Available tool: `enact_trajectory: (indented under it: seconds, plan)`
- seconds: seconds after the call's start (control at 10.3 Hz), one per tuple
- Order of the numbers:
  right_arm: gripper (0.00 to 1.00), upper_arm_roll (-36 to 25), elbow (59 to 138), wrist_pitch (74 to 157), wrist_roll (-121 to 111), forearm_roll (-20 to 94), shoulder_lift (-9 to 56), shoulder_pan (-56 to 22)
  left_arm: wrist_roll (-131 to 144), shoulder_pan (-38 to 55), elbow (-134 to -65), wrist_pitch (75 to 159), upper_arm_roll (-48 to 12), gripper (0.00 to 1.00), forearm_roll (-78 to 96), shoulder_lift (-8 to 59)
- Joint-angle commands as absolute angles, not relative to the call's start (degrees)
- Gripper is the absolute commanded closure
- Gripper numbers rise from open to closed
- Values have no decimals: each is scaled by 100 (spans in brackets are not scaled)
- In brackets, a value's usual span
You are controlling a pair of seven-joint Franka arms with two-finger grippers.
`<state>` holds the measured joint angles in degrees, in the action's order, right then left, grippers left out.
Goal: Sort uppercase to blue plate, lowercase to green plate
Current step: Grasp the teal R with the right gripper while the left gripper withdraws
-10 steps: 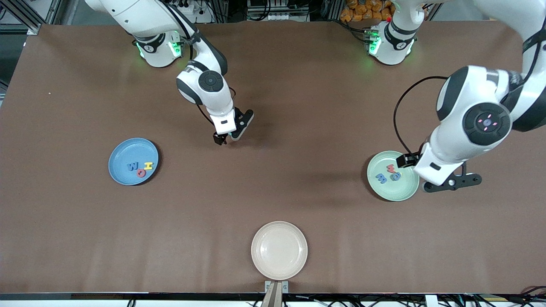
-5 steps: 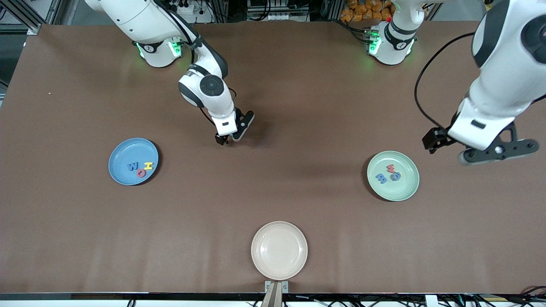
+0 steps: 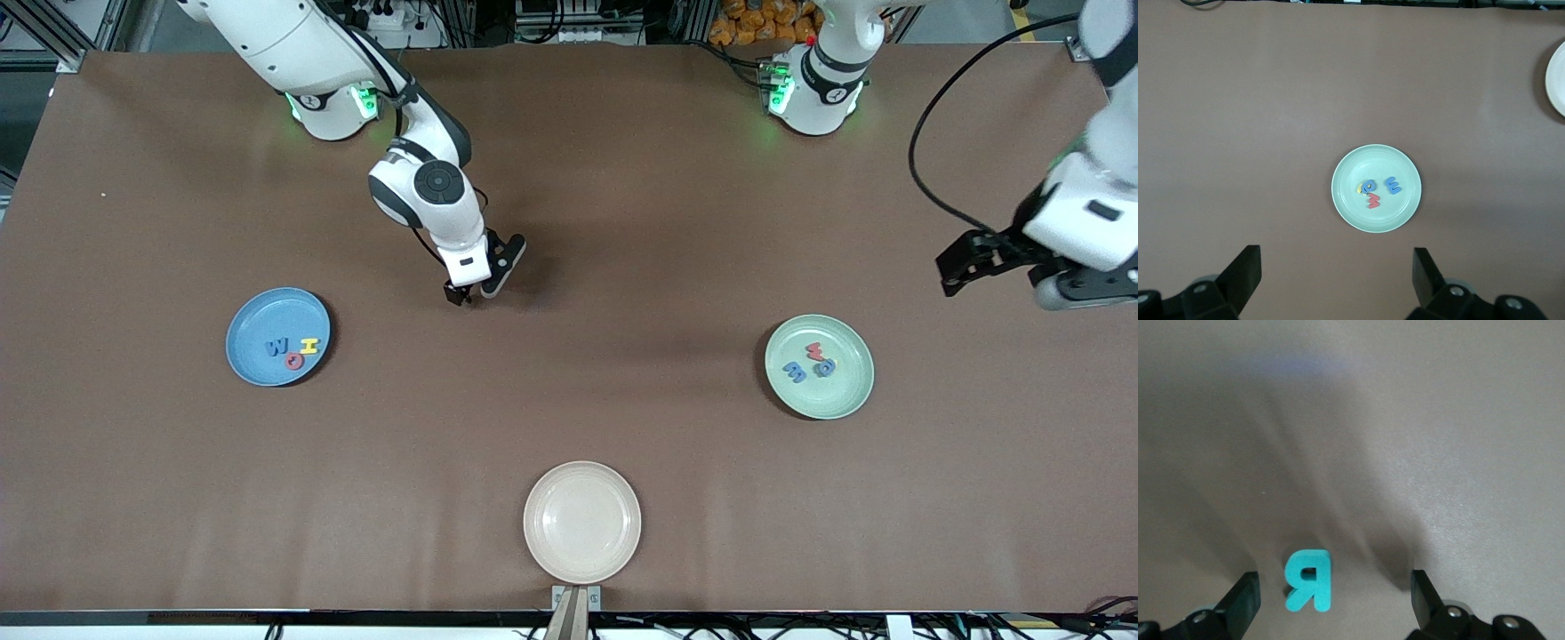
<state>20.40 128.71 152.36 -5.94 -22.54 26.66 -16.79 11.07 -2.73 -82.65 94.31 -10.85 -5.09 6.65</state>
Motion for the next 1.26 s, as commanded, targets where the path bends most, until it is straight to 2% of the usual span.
enact_trajectory:
  seconds: [0.0,0.19,0.29,0.39,0.49,0.58,0.88,1.17]
  plan:
    - [0,2048,12876,15390,-545,-2417,2751,-1608,967,-237,-8385,9256,-1028,0,-334,492]
    - [0,2048,12876,15390,-458,-2426,2751,-1626,906,-211,-8402,9237,-1011,0,-334,343]
    - [12,2048,12876,15390,-440,-2434,2751,-1635,914,-228,-8394,9229,-1063,0,-334,343]
    - [63,2048,12876,15390,-439,-2652,2751,-1643,931,-211,-8385,9185,-1081,0,-334,351]
    - [97,2048,12867,15390,-422,-2976,2742,-1600,923,-211,-8376,9106,-1072,0,-308,343]
    - [100,2048,12867,15390,-422,-2988,2742,-1591,923,-202,-8367,9097,-1055,0,-290,351]
    - [100,2048,12867,15363,-422,-3006,2681,-1573,862,-255,-8350,9018,-1037,0,-255,360]
    - [100,1917,12771,15145,-413,-2997,2436,-1477,861,-255,-7920,8658,-1028,0,-272,518]
